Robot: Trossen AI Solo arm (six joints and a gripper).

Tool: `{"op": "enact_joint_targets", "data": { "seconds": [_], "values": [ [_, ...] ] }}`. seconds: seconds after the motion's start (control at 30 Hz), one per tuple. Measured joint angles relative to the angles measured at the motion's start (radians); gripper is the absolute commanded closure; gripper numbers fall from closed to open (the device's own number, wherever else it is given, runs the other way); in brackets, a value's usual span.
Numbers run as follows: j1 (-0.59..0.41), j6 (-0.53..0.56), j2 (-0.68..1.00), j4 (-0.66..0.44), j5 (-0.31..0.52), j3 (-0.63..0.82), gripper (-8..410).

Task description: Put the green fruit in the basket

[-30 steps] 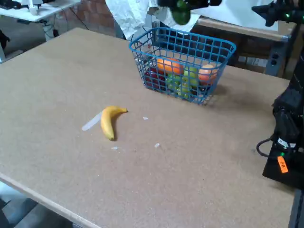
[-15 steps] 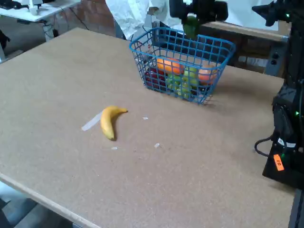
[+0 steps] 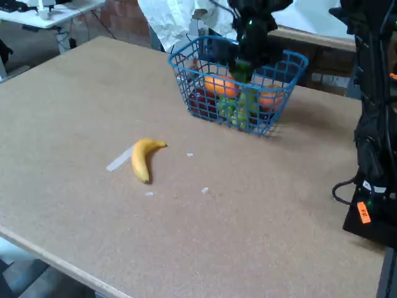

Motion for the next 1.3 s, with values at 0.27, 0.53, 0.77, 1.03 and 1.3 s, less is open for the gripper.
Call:
{"op": "enact_joint_targets", "data": {
  "seconds": [0.27, 0.53, 0.77, 1.03, 1.3],
  "values": [
    [0.000, 0.006, 0.031, 0.009, -0.003, 0.000, 186],
    [0.001, -0.030, 0.031, 0.022, -0.004, 0.000, 28],
    [0.000, -0.061, 0.031, 0.045, -0.014, 0.000, 9],
    [0.000, -0.067, 0.021, 0.055, -0.023, 0.000, 9],
    [0.002, -0.086, -0.072, 0.040, -0.024, 0.000, 9]
  ]
}}
